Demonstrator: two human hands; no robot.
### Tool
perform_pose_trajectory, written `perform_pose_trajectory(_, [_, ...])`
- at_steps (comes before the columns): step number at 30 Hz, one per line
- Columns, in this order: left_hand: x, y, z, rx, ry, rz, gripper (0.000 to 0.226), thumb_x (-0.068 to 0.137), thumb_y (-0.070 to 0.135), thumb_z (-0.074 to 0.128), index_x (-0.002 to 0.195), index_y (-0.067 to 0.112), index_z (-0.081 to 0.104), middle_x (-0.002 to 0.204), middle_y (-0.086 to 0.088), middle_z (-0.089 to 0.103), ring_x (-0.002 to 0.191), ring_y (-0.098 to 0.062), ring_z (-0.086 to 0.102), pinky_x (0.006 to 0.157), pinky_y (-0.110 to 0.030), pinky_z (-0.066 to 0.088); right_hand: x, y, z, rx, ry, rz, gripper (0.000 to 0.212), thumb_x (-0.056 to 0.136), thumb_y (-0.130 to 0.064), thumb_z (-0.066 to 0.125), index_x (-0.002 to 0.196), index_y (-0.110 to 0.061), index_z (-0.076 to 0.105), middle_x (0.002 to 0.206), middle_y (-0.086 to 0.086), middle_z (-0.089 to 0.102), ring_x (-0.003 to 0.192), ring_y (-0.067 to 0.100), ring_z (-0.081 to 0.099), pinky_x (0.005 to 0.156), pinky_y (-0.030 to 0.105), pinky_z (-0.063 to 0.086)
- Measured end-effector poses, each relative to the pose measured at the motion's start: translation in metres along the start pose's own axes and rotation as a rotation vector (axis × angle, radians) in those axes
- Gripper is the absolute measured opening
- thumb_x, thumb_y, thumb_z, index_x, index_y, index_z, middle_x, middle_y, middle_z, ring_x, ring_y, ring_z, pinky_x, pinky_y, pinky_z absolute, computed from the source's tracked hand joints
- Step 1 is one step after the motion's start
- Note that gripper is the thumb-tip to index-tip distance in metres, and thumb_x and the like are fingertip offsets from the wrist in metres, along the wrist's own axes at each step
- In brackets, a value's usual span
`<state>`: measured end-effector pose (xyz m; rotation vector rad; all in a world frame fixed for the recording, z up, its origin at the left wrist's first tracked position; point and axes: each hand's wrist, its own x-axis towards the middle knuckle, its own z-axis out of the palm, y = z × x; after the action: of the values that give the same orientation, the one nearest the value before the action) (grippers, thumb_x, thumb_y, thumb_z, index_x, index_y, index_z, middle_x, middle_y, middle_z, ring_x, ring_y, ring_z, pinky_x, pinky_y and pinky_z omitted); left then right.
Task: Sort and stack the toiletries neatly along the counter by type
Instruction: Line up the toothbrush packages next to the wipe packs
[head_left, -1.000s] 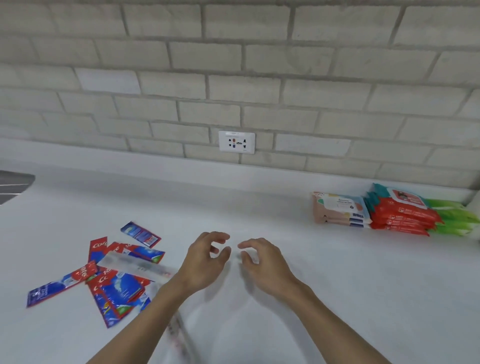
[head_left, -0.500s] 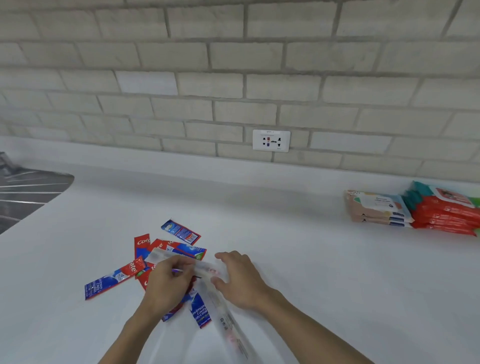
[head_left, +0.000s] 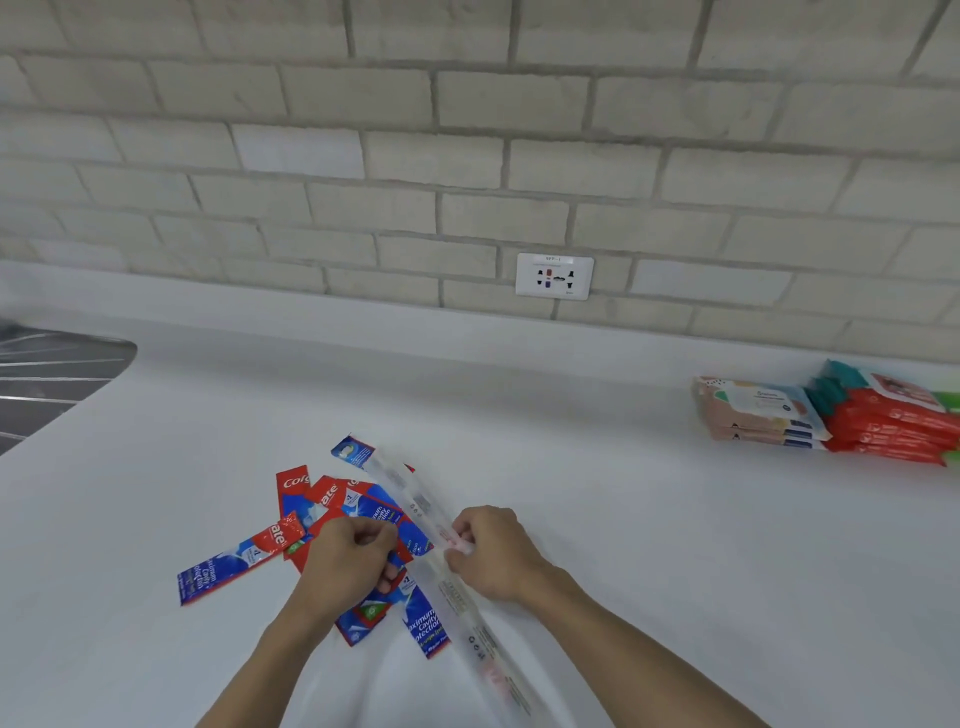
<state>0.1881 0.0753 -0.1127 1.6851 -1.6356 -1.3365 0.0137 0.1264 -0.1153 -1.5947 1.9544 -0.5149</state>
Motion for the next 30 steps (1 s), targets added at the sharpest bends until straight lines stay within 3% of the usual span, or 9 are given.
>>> perform_pose_trajectory(4, [0.003, 0.006, 0.004, -0.016, -0.024, 0.053, 0.015, 0.094, 0.023, 0.058, 0.102, 0.014, 0.068, 0.075, -0.007, 0.072, 0.051, -0.015, 0.064, 0.054, -0.022, 0.053, 0.004, 0.008, 0.006, 0.102, 0.039, 0.080, 0.026, 0.088, -0.026, 0.065, 0.109, -0.012, 0.068, 0.111, 0.007, 0.066, 0.096, 0.020, 0.061, 0.076, 0.025, 0.049])
perform_pose_trajectory(7, [0.006, 0.012, 0.008, -0.049, -0.034, 0.086, 0.013, 0.093, 0.024, 0.060, 0.101, 0.017, 0.068, 0.078, -0.005, 0.072, 0.054, -0.016, 0.066, 0.058, -0.024, 0.057, 0.003, 0.014, 0.008, 0.242, 0.070, 0.155, 0.037, 0.087, -0.034, 0.067, 0.119, -0.016, 0.064, 0.119, 0.003, 0.061, 0.100, 0.016, 0.061, 0.080, 0.021, 0.047])
perform_pose_trajectory(9, [0.009, 0.015, 0.010, -0.057, -0.031, 0.107, 0.012, 0.093, 0.025, 0.060, 0.100, 0.019, 0.068, 0.076, -0.004, 0.073, 0.057, -0.017, 0.067, 0.059, -0.024, 0.058, -0.002, 0.016, 0.006, 0.345, 0.116, 0.212, 0.036, 0.087, -0.032, 0.069, 0.118, -0.015, 0.064, 0.114, 0.000, 0.062, 0.095, 0.015, 0.061, 0.081, 0.023, 0.049])
perform_pose_trajectory(11, [0.010, 0.019, 0.014, -0.070, -0.044, 0.130, 0.012, 0.093, 0.025, 0.060, 0.097, 0.017, 0.068, 0.072, -0.005, 0.072, 0.056, -0.017, 0.067, 0.057, -0.022, 0.057, -0.006, 0.019, 0.002, 0.502, 0.166, 0.274, 0.033, 0.085, -0.030, 0.071, 0.113, -0.014, 0.066, 0.104, 0.002, 0.067, 0.080, 0.014, 0.067, 0.074, 0.027, 0.056])
perform_pose_trajectory(14, [0.008, 0.024, 0.023, -0.074, -0.092, 0.160, 0.019, 0.093, 0.028, 0.060, 0.087, 0.013, 0.070, 0.067, -0.006, 0.071, 0.054, -0.016, 0.064, 0.059, -0.029, 0.058, -0.017, 0.021, -0.006, 0.713, 0.222, 0.315, 0.013, 0.086, -0.023, 0.070, 0.095, -0.014, 0.072, 0.082, 0.005, 0.069, 0.056, 0.011, 0.062, 0.057, 0.021, 0.053])
perform_pose_trajectory(19, [0.002, 0.039, 0.046, -0.180, -0.170, 0.204, 0.016, 0.089, 0.032, 0.066, 0.087, 0.019, 0.073, 0.076, -0.007, 0.073, 0.065, -0.025, 0.069, 0.068, -0.041, 0.059, -0.031, 0.020, -0.017, 0.908, 0.241, 0.291, 0.007, 0.086, -0.019, 0.071, 0.083, -0.019, 0.076, 0.079, -0.006, 0.070, 0.065, 0.010, 0.060, 0.059, 0.024, 0.051])
perform_pose_trajectory(24, [-0.008, 0.059, 0.068, -0.293, -0.205, 0.259, 0.022, 0.088, 0.021, 0.068, 0.075, 0.003, 0.069, 0.073, -0.013, 0.072, 0.076, -0.031, 0.070, 0.071, -0.041, 0.061, -0.045, 0.029, -0.028, 0.928, 0.195, 0.244, 0.010, 0.087, -0.024, 0.070, 0.090, -0.017, 0.076, 0.085, -0.002, 0.073, 0.069, 0.007, 0.062, 0.059, 0.022, 0.048])
perform_pose_trajectory(28, [-0.008, 0.066, 0.080, -0.250, -0.254, 0.277, 0.031, 0.088, 0.016, 0.068, 0.058, 0.015, 0.060, 0.060, -0.005, 0.064, 0.065, -0.023, 0.066, 0.069, -0.042, 0.060, -0.053, 0.040, -0.042, 0.862, 0.185, 0.256, 0.023, 0.080, -0.037, 0.077, 0.096, -0.021, 0.073, 0.084, -0.003, 0.072, 0.076, 0.008, 0.066, 0.065, 0.022, 0.047])
perform_pose_trajectory(30, [-0.007, 0.067, 0.085, -0.203, -0.270, 0.302, 0.029, 0.089, 0.018, 0.067, 0.061, 0.015, 0.062, 0.062, -0.005, 0.065, 0.063, -0.021, 0.065, 0.068, -0.044, 0.060, -0.052, 0.047, -0.054, 0.848, 0.235, 0.286, 0.023, 0.079, -0.038, 0.076, 0.098, -0.025, 0.071, 0.086, -0.004, 0.071, 0.076, 0.008, 0.066, 0.068, 0.023, 0.047])
